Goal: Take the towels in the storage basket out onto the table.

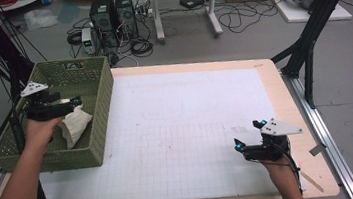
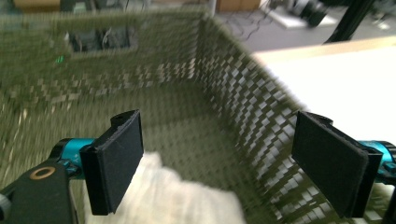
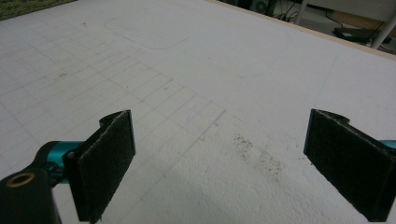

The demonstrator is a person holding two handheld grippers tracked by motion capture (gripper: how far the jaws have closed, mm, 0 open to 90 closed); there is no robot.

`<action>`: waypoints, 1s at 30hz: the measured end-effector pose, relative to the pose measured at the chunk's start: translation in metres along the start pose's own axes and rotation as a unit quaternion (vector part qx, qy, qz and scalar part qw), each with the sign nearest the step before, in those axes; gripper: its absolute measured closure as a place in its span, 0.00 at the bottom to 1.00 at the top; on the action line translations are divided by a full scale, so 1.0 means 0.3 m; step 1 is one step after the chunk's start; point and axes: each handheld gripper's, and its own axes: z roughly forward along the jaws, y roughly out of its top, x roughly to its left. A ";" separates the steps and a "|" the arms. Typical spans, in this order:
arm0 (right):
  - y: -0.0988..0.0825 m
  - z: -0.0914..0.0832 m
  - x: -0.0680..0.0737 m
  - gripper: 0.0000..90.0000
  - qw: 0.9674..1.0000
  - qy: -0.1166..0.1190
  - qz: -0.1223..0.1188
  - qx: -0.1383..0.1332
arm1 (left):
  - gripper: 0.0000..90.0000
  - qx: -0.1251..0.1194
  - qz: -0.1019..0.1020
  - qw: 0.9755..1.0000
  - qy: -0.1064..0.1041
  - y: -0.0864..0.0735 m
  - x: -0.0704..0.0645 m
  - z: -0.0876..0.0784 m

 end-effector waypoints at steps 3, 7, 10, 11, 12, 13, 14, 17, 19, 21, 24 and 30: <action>-0.001 0.000 0.000 0.09 1.000 0.000 0.001 0.001 | 0.19 0.027 -0.006 0.999 0.017 -0.018 0.019 0.020; -0.001 0.000 0.001 0.09 1.000 0.000 0.001 0.000 | 0.19 0.054 -0.022 0.998 0.026 -0.036 0.038 0.037; -0.001 -0.002 0.000 0.09 1.000 0.000 0.000 0.001 | 0.20 0.071 -0.034 0.996 0.038 -0.045 0.056 0.053; -0.001 -0.002 -0.001 0.09 1.000 -0.001 -0.001 0.000 | 0.20 0.078 -0.037 0.995 0.040 -0.048 0.060 0.058; -0.001 -0.002 -0.001 0.09 1.000 -0.001 -0.001 0.000 | 0.20 0.078 -0.037 0.995 0.040 -0.048 0.060 0.058; -0.001 -0.002 -0.001 0.09 1.000 -0.001 0.000 0.000 | 0.20 0.094 -0.039 0.994 0.045 -0.055 0.063 0.068; -0.001 -0.003 0.000 0.09 1.000 -0.002 0.001 0.001 | 0.20 0.101 -0.039 0.993 0.048 -0.058 0.064 0.071; -0.002 -0.003 -0.002 0.09 1.000 -0.001 0.001 0.001 | 0.20 0.110 -0.043 0.992 0.054 -0.063 0.067 0.076; -0.002 -0.003 -0.001 0.09 1.000 -0.001 0.001 0.001 | 0.21 0.124 -0.045 0.990 0.056 -0.069 0.068 0.081; -0.002 -0.004 -0.001 0.09 1.000 -0.001 0.000 0.000 | 0.23 0.135 -0.044 0.988 0.055 -0.073 0.068 0.085; -0.002 -0.005 -0.001 0.09 1.000 -0.001 0.001 0.000 | 0.23 0.148 -0.044 0.986 0.059 -0.078 0.068 0.090; -0.003 -0.010 -0.001 0.09 1.000 -0.003 0.003 -0.001 | 0.24 0.213 -0.030 0.973 0.084 -0.101 0.067 0.112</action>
